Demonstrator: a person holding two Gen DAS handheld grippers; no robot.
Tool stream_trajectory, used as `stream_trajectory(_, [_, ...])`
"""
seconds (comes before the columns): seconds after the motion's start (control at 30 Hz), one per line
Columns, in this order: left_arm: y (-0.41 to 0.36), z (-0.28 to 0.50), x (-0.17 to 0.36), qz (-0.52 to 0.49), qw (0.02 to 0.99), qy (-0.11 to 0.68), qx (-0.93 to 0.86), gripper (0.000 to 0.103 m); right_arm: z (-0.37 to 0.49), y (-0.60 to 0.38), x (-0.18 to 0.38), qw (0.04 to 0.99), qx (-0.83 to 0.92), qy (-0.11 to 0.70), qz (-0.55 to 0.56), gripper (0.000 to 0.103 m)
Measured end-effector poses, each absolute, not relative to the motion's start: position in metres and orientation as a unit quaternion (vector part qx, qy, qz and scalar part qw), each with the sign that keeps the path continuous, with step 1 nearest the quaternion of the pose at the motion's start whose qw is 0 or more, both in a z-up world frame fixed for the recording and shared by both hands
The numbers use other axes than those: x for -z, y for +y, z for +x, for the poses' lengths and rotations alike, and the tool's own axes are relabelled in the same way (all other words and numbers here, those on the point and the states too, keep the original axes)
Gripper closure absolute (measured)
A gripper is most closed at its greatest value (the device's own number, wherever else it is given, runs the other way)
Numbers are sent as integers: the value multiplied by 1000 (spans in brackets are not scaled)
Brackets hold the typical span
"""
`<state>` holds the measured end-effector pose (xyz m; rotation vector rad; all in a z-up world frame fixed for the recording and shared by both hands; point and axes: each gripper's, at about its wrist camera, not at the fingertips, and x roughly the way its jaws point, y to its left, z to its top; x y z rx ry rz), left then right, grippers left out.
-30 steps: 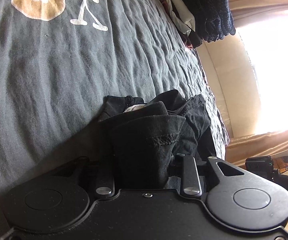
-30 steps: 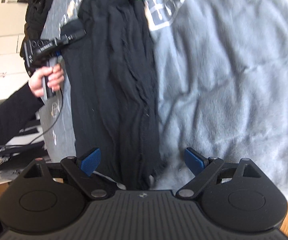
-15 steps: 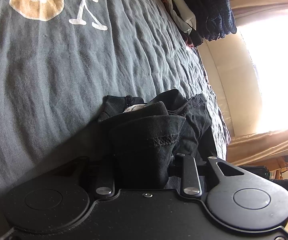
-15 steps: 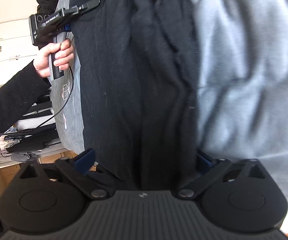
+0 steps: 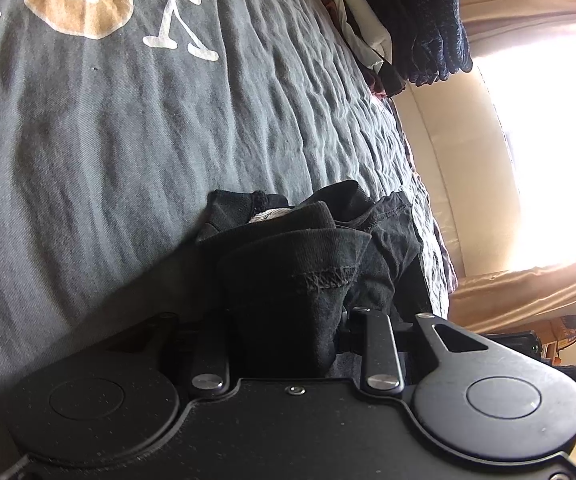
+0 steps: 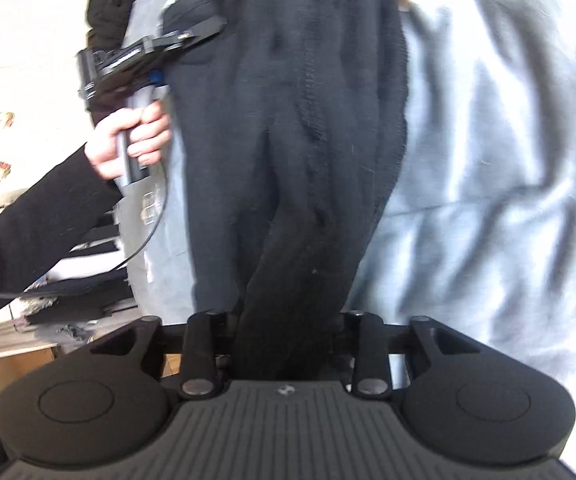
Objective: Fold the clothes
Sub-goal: 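Hold the shirt with the left tool while the right tool grasps it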
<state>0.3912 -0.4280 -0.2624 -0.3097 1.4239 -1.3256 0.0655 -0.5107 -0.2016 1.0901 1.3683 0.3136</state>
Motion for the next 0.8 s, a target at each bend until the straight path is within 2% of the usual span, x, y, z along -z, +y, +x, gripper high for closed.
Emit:
stream_trajectory(0.07, [-427, 390, 263, -132, 554, 600, 561, 74, 64, -511, 207, 625, -129, 601, 481, 70])
stream_trajectory(0.17, [-426, 390, 263, -134, 556, 598, 562, 73, 63, -505, 217, 624, -114, 609, 476, 54])
stream_trajectory(0.23, [-426, 390, 263, -135, 557, 598, 561, 73, 65, -496, 217, 628, -133, 602, 474, 29])
stream_trajectory(0.27, [-427, 390, 263, -135, 556, 598, 561, 73, 66, -491, 217, 629, -139, 600, 474, 24])
stream_trajectory(0.33, [-428, 390, 263, -137, 554, 601, 560, 73, 69, -480, 216, 632, -138, 595, 477, 5])
stream_trajectory(0.4, [-430, 391, 263, -137, 552, 604, 558, 73, 69, -473, 217, 633, -129, 592, 482, 3])
stream_trajectory(0.47, [-429, 391, 263, -140, 550, 606, 557, 73, 66, -472, 217, 634, -120, 589, 487, 10])
stream_trajectory(0.5, [-429, 392, 263, -142, 549, 607, 557, 74, 61, -473, 218, 640, -113, 583, 487, 25])
stream_trajectory(0.53, [-428, 392, 263, -144, 548, 608, 556, 75, 54, -476, 218, 649, -101, 579, 483, 55])
stream_trajectory(0.57, [-428, 392, 263, -146, 547, 609, 555, 76, 45, -478, 219, 651, -92, 582, 478, 70])
stream_trajectory(0.63, [-426, 392, 263, -151, 545, 611, 554, 78, 33, -483, 220, 651, -92, 572, 490, 75])
stream_trajectory(0.8, [-420, 391, 255, -164, 543, 609, 554, 83, 29, -478, 208, 659, -120, 536, 513, 77])
